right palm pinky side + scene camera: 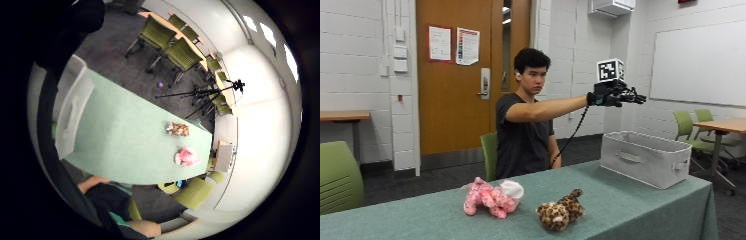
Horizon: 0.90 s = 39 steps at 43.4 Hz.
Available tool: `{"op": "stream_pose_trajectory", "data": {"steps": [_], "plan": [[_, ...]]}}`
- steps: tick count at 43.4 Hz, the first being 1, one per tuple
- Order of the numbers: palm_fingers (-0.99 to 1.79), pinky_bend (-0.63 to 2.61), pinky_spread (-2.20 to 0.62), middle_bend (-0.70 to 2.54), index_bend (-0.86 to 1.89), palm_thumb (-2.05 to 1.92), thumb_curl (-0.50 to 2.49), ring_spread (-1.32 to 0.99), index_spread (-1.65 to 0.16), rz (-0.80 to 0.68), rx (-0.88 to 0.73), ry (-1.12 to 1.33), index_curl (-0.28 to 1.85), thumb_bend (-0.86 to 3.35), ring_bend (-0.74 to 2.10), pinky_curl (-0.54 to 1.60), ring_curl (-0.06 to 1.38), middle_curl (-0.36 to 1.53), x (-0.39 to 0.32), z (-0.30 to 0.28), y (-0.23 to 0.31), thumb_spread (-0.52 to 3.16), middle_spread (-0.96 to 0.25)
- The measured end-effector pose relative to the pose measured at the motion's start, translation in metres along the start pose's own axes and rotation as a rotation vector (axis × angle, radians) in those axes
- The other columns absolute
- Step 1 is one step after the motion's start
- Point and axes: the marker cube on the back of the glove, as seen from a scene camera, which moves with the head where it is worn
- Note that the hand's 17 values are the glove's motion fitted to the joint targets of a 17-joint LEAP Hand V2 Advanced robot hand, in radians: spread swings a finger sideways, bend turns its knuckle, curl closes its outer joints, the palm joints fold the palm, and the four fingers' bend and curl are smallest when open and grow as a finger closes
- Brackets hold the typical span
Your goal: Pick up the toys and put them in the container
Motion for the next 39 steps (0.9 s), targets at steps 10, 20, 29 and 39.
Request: {"op": "stream_pose_trajectory", "data": {"steps": [10,20,29,39], "plan": [[-0.01,0.76,-0.11,0.21,0.28,-0.17,0.29,-0.25,-0.2,0.152,-0.013,-0.011,0.5,-0.13,0.49,0.33,0.28,0.45,0.116,0.025,0.022,0.86,-0.07],[-0.04,0.69,-0.09,0.19,0.3,-0.18,0.23,-0.27,-0.26,0.281,-0.055,0.052,0.51,-0.13,0.39,0.31,0.26,0.43,0.216,0.081,0.041,0.84,-0.09],[-0.05,0.6,-0.05,0.18,0.3,-0.2,0.2,-0.27,-0.32,0.383,-0.15,0.019,0.51,-0.14,0.28,0.3,0.24,0.42,0.287,0.162,0.058,0.8,-0.12],[-0.07,0.57,-0.03,0.14,0.35,-0.21,0.18,-0.26,-0.35,0.453,-0.269,-0.064,0.52,-0.15,0.17,0.3,0.23,0.38,0.313,0.236,0.076,0.76,-0.13]]}}
